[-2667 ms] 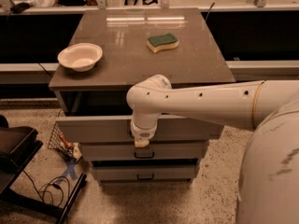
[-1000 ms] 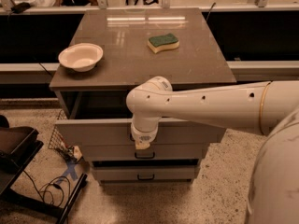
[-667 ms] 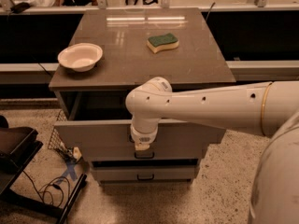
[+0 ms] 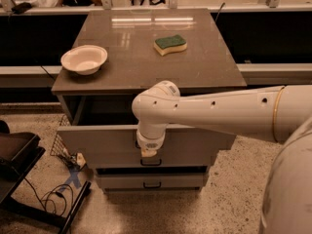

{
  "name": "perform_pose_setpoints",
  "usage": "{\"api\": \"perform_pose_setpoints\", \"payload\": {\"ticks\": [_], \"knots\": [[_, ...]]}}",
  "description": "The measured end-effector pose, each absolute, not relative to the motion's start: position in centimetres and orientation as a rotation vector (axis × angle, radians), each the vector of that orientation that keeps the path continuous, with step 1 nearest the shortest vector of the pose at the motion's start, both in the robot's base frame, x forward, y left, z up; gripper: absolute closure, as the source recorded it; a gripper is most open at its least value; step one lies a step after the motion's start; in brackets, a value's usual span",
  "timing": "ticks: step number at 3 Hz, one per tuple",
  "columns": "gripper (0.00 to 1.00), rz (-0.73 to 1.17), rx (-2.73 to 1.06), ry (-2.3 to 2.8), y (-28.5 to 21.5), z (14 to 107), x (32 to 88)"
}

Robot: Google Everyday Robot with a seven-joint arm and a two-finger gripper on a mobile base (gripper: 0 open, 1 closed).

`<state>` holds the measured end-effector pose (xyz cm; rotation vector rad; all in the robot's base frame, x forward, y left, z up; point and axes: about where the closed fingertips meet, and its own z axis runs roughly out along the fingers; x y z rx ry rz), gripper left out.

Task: Open top drawer

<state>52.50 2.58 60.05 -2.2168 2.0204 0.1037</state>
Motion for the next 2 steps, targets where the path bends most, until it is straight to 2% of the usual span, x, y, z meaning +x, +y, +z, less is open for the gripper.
{"api": "perform_pose_setpoints", "payload": {"ticks": [1,2], "knots": [[0.59,0.105,-2.219,2.021,2.56,59.96,52.44],[0.31,0.106,-2.222,2.022,2.53,59.84,52.35]]}}
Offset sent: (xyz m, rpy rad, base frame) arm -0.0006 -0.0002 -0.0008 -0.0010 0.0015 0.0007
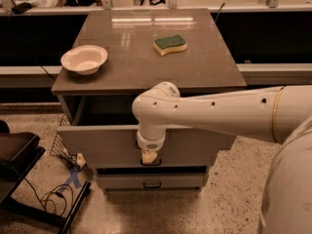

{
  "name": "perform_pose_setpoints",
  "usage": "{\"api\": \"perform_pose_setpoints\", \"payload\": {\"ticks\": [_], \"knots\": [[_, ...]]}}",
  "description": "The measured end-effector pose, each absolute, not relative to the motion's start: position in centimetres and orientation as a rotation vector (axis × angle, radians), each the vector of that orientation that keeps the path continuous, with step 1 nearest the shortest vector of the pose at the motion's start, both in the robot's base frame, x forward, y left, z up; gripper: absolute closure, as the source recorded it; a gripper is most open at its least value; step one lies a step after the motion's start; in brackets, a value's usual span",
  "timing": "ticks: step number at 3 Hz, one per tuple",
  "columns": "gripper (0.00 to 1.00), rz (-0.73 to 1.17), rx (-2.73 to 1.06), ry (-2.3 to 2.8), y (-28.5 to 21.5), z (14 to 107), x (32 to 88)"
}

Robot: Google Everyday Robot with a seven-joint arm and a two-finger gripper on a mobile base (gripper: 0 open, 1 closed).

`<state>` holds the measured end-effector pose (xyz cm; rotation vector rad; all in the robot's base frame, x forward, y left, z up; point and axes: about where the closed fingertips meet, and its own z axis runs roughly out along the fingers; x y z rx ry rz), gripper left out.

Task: Open top drawer

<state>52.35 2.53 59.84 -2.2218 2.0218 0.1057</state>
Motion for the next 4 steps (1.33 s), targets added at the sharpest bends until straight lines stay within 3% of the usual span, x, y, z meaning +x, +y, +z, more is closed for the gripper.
{"api": "perform_pose_setpoints", "payload": {"ticks": [1,3,4], "knots": [[0.45,0.106,-2.223,2.022,2.5,59.8,52.3],[0.92,0.032,-2.232,2.071,1.5,61.7,49.4],[1.00,-0.004,-2.222,2.098,1.2,62.4,48.5]]}}
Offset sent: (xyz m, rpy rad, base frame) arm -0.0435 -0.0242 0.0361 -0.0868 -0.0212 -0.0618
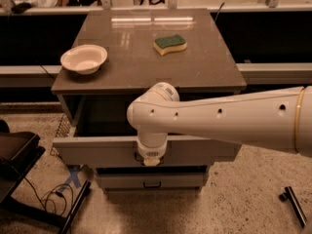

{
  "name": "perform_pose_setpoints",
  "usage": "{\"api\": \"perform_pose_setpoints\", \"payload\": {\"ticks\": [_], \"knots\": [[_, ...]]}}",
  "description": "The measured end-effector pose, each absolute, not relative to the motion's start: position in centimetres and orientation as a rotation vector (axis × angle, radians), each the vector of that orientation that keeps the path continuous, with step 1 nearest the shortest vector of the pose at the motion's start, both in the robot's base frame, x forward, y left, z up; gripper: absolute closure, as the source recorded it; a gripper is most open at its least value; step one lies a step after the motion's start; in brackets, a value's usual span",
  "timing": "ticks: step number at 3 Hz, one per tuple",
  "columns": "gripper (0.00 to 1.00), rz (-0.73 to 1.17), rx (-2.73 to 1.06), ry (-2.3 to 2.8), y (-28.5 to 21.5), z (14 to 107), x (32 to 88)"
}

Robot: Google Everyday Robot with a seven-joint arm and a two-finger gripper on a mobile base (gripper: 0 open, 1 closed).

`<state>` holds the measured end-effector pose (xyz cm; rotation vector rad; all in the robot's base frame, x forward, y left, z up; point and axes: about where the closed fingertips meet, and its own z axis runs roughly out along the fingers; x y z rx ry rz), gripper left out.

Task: Open top drawer

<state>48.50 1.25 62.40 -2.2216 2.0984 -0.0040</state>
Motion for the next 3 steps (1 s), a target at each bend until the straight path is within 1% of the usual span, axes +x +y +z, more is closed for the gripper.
{"api": "perform_pose_setpoints", "payload": {"ticks": [2,3], "knots": [[1.00,-0.039,-2.211,2.118,1.1,63.3,47.8],[1.00,-0.138,-2.175,2.161,0.5,66.3,46.1]]}}
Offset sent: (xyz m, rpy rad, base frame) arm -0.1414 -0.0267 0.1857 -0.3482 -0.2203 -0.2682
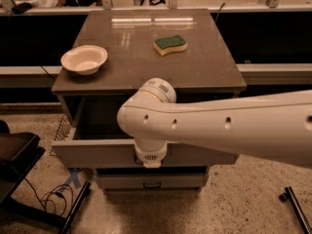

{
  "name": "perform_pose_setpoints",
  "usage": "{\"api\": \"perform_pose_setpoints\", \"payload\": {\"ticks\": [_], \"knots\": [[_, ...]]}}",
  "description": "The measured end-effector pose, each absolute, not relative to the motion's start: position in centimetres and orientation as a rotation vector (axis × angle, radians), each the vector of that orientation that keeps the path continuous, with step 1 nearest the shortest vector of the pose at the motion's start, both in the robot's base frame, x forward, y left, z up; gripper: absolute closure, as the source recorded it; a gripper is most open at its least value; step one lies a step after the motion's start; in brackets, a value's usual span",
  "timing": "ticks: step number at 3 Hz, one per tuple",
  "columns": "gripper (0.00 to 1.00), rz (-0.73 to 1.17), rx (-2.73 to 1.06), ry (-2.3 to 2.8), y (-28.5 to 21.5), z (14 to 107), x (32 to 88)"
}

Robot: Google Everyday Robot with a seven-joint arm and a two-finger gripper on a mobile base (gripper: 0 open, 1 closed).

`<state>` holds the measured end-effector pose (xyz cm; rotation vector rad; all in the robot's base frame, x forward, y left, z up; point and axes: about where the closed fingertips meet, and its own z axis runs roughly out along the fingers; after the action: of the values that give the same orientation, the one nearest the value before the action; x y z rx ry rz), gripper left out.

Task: Open top drawer

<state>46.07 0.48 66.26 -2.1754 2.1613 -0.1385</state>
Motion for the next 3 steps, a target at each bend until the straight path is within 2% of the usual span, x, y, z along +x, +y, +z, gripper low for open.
{"api": "perform_pose_setpoints", "payload": {"ticks": [1,2,3], "knots": [[1.00,-0.376,-2.095,2.222,-2.3,73.9,43.7],[1.00,-0.570,-2.035,2.178,-5.7,80.0,45.0],[1.00,-0.638,-2.027,2.104,-9.0,82.3,48.5]]}}
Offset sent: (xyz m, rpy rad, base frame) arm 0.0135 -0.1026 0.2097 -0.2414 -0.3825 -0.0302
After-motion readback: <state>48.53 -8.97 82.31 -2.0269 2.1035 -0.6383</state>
